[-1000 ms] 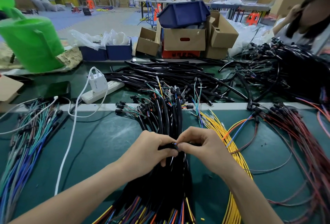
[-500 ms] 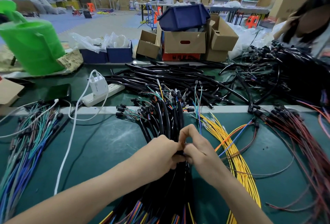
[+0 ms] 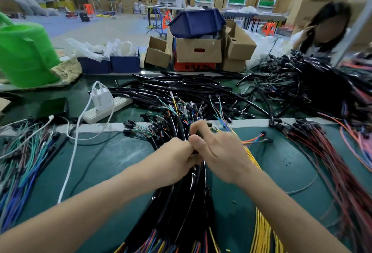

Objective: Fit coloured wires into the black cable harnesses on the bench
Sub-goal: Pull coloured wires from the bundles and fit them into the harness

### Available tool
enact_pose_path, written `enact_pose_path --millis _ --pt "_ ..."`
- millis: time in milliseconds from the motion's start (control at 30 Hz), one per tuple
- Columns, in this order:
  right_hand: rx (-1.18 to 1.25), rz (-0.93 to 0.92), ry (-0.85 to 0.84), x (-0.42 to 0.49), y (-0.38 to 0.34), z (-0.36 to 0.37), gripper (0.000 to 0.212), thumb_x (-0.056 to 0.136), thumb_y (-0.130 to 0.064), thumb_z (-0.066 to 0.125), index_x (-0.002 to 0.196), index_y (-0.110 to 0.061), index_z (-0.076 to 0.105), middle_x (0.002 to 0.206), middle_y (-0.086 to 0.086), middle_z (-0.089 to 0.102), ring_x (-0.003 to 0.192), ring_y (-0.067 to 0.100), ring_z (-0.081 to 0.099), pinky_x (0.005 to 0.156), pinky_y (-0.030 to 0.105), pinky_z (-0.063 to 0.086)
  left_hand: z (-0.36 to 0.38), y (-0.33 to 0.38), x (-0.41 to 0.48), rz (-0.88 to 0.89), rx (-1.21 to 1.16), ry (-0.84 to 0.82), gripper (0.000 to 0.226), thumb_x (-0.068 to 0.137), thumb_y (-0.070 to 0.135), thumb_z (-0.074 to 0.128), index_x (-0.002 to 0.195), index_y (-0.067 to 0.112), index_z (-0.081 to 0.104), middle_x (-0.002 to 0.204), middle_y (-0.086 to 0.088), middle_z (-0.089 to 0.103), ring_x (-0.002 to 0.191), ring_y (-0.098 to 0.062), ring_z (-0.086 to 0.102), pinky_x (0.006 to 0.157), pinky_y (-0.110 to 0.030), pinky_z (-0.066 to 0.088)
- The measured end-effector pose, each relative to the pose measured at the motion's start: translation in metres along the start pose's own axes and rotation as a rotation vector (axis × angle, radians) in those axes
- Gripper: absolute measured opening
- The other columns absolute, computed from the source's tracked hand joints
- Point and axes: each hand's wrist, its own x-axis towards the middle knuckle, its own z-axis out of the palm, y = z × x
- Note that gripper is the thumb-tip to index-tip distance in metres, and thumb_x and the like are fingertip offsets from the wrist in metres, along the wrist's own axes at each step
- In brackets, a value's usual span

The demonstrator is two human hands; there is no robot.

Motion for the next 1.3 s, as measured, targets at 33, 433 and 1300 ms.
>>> enact_pose_path --millis 33,433,1300 --pt "-0.02 -0.052 -0.029 0.003 -0.003 -0.002 0.07 0.079 -0.068 -0.004 0.113 -0.024 0.039 0.054 -0.001 0.05 0.059 0.026 0.051 0.06 0.036 0.033 -0.005 0.002 0.001 0.035 -0.046 -0.002 0.017 0.092 0.016 0.051 0.096 0.009 0.066 0.085 -0.015 0.068 0.073 -0.027 0.06 0.063 -0.029 0.043" --pt "-0.123 0.22 0.022 0.025 0.031 0.0 0.036 0.1 -0.043 0.029 0.103 -0.016 0.052 0.075 0.017 0.063 0.079 0.039 0.061 0.066 0.041 0.043 -0.023 -0.015 -0.009 -0.043 -0.362 -0.114 0.024 0.098 0.032 0.045 0.082 0.021 0.059 0.041 0.016 0.043 0.038 0.0 0.037 0.043 -0.015 0.029" --pt "-0.01 -0.092 -0.172 0.022 -0.007 -0.02 0.088 0.063 -0.085 0.047 0.137 -0.043 0.023 0.06 -0.01 0.048 0.06 0.01 0.046 0.057 0.031 0.031 -0.057 -0.004 -0.025 -0.008 -0.204 -0.051 0.028 0.094 0.024 0.054 0.066 0.025 0.052 0.058 0.008 0.051 0.05 -0.007 0.043 0.051 -0.021 0.035"
